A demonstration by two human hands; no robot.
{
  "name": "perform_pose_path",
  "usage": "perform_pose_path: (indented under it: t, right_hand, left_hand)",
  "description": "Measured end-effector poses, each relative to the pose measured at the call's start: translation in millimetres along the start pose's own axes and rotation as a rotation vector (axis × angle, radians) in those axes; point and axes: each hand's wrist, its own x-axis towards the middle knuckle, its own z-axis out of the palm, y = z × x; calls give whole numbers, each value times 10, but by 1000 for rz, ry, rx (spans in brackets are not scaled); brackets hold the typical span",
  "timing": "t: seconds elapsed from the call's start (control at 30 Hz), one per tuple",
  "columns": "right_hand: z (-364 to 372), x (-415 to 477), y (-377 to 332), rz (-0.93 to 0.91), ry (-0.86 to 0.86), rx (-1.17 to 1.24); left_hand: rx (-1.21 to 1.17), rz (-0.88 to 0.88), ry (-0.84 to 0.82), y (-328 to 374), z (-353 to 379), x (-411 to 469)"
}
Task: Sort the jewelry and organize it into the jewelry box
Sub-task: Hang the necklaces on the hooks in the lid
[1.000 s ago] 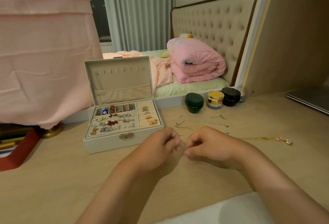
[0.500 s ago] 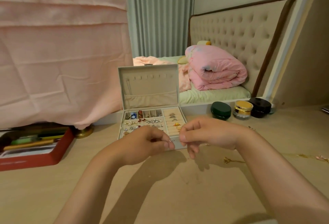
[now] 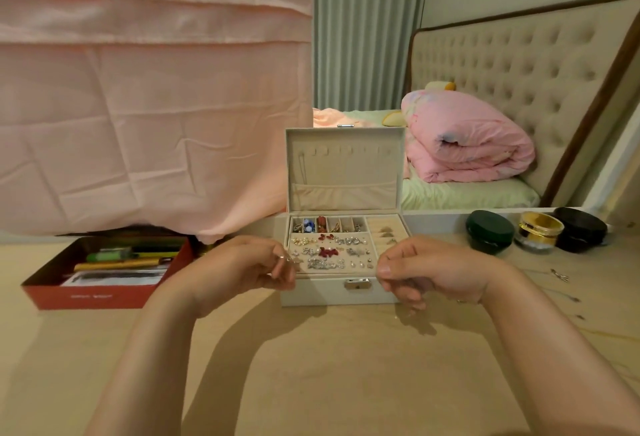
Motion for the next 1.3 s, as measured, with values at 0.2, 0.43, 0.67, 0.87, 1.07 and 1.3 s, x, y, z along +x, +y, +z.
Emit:
perform_pose_path:
  t: [0.2, 0.43, 0.67, 0.87, 1.07, 1.3]
  right_hand:
    - [20, 20, 31, -15, 34, 113]
    - [349, 260, -69, -69, 306, -69]
    - [561, 366, -98, -121, 374, -214]
    - [599, 377, -153, -134, 492, -113]
    - [490, 268, -197, -38, 436, -126]
    - [278, 114, -214, -97, 271, 120]
  left_hand:
    - [-16, -175, 11, -176, -114, 72]
    - [370, -443, -83, -199, -52, 25]
    - [646, -301, 23, 102, 75, -3]
    - [338, -43, -64, 136, 392, 117]
    - [293, -23, 16, 101, 434, 162]
    - [108, 116, 157, 193, 306, 86]
